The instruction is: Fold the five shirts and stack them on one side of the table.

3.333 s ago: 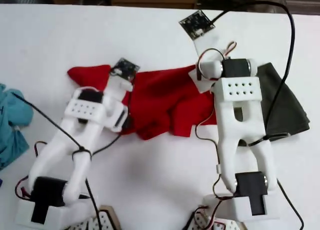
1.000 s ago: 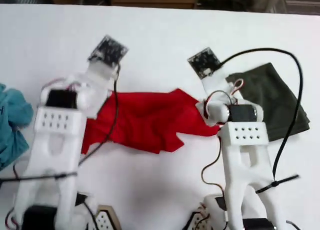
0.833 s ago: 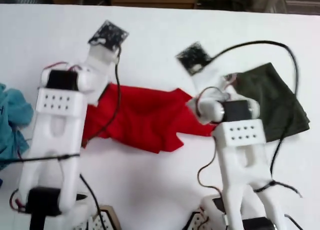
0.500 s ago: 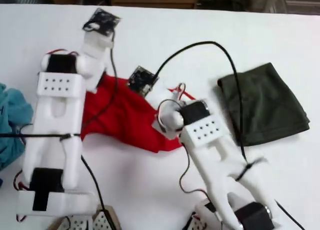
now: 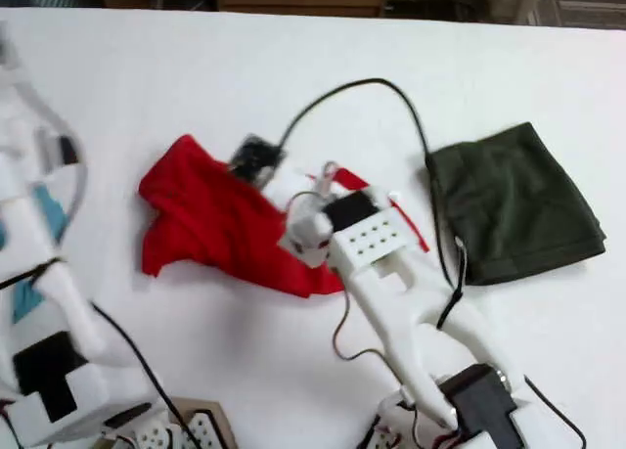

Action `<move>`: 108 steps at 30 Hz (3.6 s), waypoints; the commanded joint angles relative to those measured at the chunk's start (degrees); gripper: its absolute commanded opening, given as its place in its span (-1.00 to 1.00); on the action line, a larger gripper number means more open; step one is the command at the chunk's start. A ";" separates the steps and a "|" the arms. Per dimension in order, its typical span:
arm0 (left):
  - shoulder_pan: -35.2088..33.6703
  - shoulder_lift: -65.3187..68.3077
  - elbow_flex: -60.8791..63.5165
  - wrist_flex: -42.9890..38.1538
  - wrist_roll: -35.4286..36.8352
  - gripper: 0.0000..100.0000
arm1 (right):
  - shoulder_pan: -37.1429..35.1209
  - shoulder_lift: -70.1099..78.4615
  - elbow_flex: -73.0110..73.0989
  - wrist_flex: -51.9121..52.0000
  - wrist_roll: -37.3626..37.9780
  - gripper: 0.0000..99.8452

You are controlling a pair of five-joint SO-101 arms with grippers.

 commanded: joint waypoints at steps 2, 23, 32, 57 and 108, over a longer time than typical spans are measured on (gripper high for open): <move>-12.75 0.18 -2.51 0.53 0.97 -0.45 | -9.89 0.13 -2.81 -0.22 -2.20 -0.54; -26.37 -0.18 -2.59 2.46 -7.38 -0.45 | -0.66 20.26 -9.41 -9.36 -5.80 -0.85; -25.32 0.18 -2.51 3.60 -7.38 -0.45 | 11.82 20.26 -33.93 1.45 -5.80 -0.96; -16.18 -0.09 5.67 -1.58 -7.47 -0.45 | -9.10 32.22 -27.96 5.67 -1.23 -0.67; -15.91 0.00 5.93 -3.25 -7.47 -0.45 | 11.91 43.91 -87.30 27.74 0.62 -0.96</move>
